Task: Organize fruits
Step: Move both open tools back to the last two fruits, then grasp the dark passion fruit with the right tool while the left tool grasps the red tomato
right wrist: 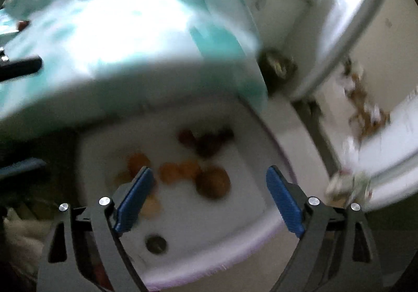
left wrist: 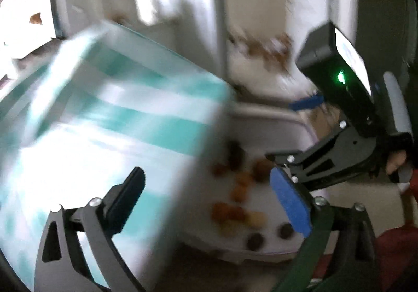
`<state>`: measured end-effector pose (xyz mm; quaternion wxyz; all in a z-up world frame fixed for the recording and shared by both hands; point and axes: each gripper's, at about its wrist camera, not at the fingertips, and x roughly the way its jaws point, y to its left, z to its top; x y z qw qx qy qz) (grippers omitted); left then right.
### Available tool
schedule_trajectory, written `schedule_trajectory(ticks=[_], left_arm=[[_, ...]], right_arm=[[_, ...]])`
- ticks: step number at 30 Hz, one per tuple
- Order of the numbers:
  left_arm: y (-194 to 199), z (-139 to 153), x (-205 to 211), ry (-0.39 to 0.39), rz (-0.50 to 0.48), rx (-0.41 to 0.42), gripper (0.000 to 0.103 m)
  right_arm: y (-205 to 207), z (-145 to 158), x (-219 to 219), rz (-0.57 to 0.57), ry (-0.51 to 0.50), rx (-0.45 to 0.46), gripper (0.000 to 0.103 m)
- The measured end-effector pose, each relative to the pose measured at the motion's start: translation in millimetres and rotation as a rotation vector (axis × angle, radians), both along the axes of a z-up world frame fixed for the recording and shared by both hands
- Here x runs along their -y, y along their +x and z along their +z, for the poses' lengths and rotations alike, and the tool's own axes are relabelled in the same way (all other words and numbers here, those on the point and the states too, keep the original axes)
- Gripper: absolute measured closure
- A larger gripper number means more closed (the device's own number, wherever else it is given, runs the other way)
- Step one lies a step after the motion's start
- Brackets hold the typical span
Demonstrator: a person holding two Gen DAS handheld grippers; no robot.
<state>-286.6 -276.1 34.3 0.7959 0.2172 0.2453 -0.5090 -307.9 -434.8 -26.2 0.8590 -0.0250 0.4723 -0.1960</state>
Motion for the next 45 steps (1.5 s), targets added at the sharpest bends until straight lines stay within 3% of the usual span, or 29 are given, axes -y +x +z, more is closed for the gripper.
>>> schedule_trajectory(ticks=[4,9,12,14,17,19,23,28,32,36,37,38,41,45], left_arm=[[55,28,-78,-0.098,0.243,0.077,0.002],[168,42,-193,-0.157,0.715,0.090,0.002],[237,44,-252,-0.166,0.950,0.051,0.002],[282,46,-291,-0.185,1.094,-0.021,0.002],[331,49,-341,-0.257,1.244,-0.105,0.002],[351,51,-362,-0.300,1.301,-0.110,0.002],[360,44,-393,-0.437,1.344,-0.097,0.002],[351,40,-383,-0.402,1.272,0.046,0.002],[361,31,-390,-0.403,1.266,-0.022,0.002],[363,28,-394,-0.413,1.259,-0.033,0.002],[363,27,-393,-0.410,1.257,-0.029,0.002],[362,27,-393,-0.407,1.256,-0.028,0.002],[360,27,-393,-0.418,1.247,-0.039,0.002],[357,28,-383,-0.399,1.187,-0.056,0.002]], right_arm=[[65,34,-62,0.156,0.022,0.130,0.016],[177,37,-150,0.355,0.182,0.186,0.016],[242,22,-198,0.443,0.223,0.161,0.016],[287,14,-229,0.485,0.255,0.135,0.016],[340,12,-260,0.520,0.327,0.115,0.016],[365,14,-277,0.544,0.355,0.114,0.016],[400,9,-309,0.602,0.310,0.094,0.016],[444,8,-341,0.665,0.260,0.065,0.024],[467,8,-363,0.708,0.234,0.045,0.032],[475,12,-381,0.754,0.165,0.056,0.037],[474,13,-382,0.758,0.154,0.062,0.046],[472,14,-383,0.764,0.142,0.068,0.062],[459,19,-373,0.735,0.110,0.099,0.062],[435,31,-328,0.613,0.176,0.178,0.062]])
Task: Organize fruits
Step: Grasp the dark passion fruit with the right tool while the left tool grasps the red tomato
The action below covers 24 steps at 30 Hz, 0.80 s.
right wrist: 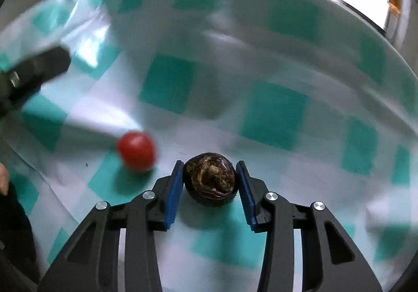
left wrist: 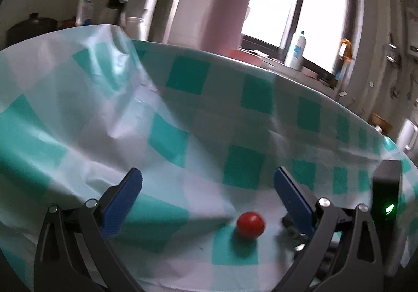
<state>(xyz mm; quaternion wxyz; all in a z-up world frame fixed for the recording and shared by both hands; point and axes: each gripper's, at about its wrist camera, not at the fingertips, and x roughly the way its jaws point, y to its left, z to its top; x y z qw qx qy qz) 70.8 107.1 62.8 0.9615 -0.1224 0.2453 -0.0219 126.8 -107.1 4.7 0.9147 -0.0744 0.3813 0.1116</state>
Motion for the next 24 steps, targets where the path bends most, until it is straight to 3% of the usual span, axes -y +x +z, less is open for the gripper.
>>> schedule_trajectory(ticks=[3,5,7,10,16,19,22,24], left_arm=[[0,-4,18,0.028,-0.075,-0.046,0.002],[1,-7,33,0.089,-0.116,-0.067,0.002],[1,-12,46,0.169,-0.137,-0.093,0.002],[-4,-16,49,0.205,-0.165,-0.131,0.002],[-29,-38,46,0.229,-0.190,-0.221,0.003],[-46,-38,54,0.220,-0.258,-0.206,0.003],[-57,-40,72,0.263,-0.331,-0.204,0.003],[-54,-43,75,0.240,-0.351,-0.224,0.003]], right_arm=[[-19,5,49,-0.112,0.135,0.007,0.062],[-23,3,67,-0.144,0.210,-0.004,0.062],[-32,3,85,-0.160,0.278,-0.012,0.062],[-42,0,101,-0.155,0.343,-0.026,0.062],[-45,0,106,-0.156,0.353,-0.024,0.062],[-45,-5,97,-0.163,0.334,-0.021,0.062],[-44,-5,93,-0.159,0.324,-0.025,0.062],[-44,-5,92,-0.159,0.319,-0.023,0.062]])
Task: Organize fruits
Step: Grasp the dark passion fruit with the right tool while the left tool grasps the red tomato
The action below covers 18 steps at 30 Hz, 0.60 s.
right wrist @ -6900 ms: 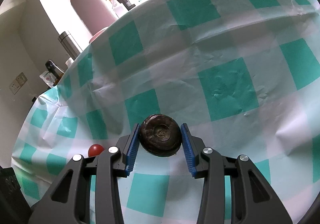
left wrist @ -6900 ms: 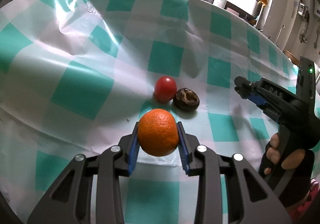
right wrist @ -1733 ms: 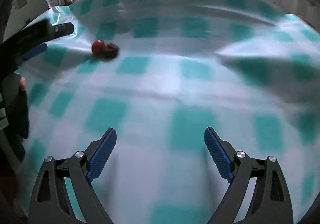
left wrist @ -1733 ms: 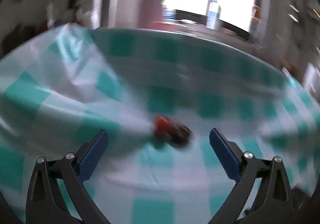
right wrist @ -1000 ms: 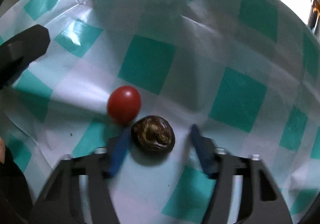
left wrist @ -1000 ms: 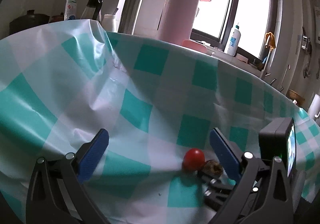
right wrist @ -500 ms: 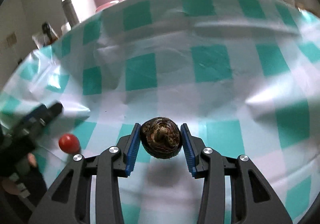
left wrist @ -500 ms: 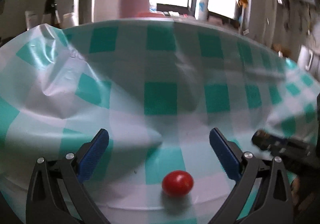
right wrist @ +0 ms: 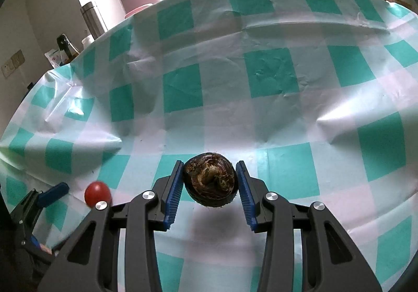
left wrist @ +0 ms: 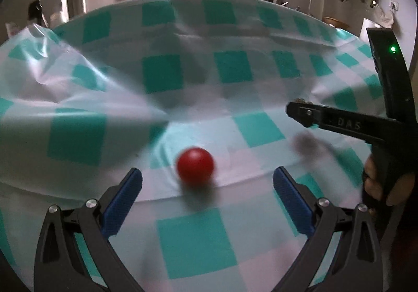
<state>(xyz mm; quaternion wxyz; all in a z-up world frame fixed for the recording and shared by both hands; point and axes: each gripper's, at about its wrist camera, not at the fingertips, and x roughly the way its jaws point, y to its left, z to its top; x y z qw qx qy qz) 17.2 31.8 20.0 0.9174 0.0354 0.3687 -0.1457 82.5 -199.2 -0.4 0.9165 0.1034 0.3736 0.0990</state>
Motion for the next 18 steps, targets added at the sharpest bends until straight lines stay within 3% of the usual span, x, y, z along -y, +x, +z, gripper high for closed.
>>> schedule_trajectory(ticks=[6,11,13,18], left_arm=[[20,-6,-12,-0.071,0.092,-0.077,0.008],[29,-13,4,-0.009,0.066,-0.116,0.035],[30,-16,4,-0.018,0.061,-0.140,0.044],[35,-17,2,-0.037,0.076,-0.141,0.046]], right_arm=[[3,-1,1,-0.009,0.014,-0.018,0.062],[4,-1,-2,-0.006,0.013,-0.020,0.062],[4,-1,-3,-0.003,0.010,-0.021,0.062],[6,-2,-6,0.000,0.007,-0.023,0.062]])
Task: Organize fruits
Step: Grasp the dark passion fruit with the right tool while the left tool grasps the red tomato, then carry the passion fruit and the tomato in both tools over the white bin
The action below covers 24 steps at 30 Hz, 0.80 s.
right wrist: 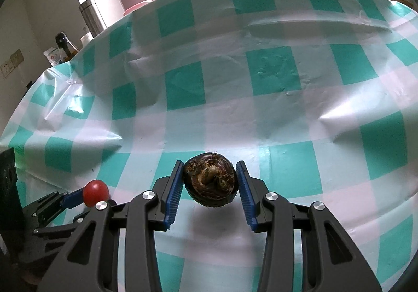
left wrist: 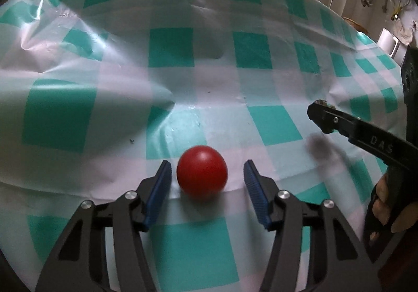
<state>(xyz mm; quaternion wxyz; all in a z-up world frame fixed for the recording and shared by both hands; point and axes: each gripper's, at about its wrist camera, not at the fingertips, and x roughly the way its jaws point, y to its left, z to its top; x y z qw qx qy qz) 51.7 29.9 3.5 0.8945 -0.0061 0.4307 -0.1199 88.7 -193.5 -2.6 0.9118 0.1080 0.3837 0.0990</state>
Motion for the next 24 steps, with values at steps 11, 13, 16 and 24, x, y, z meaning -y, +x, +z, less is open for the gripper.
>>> schedule_trajectory(ticks=[11,13,16,24], left_arm=[[-7,4,-14,-0.053,0.033,0.023,0.068],[-9,6,-14,-0.049,0.040,0.038,0.068],[-15,11,-12,-0.031,0.041,0.078,0.068],[-26,22,-8,-0.033,0.040,0.138,0.068]], right_arm=[[0,0,-2,0.011,-0.009,0.007,0.062],[0,-1,-2,0.012,-0.006,0.007,0.062],[0,-1,-3,0.012,-0.009,0.007,0.062],[2,-1,-4,0.008,0.001,0.004,0.062]])
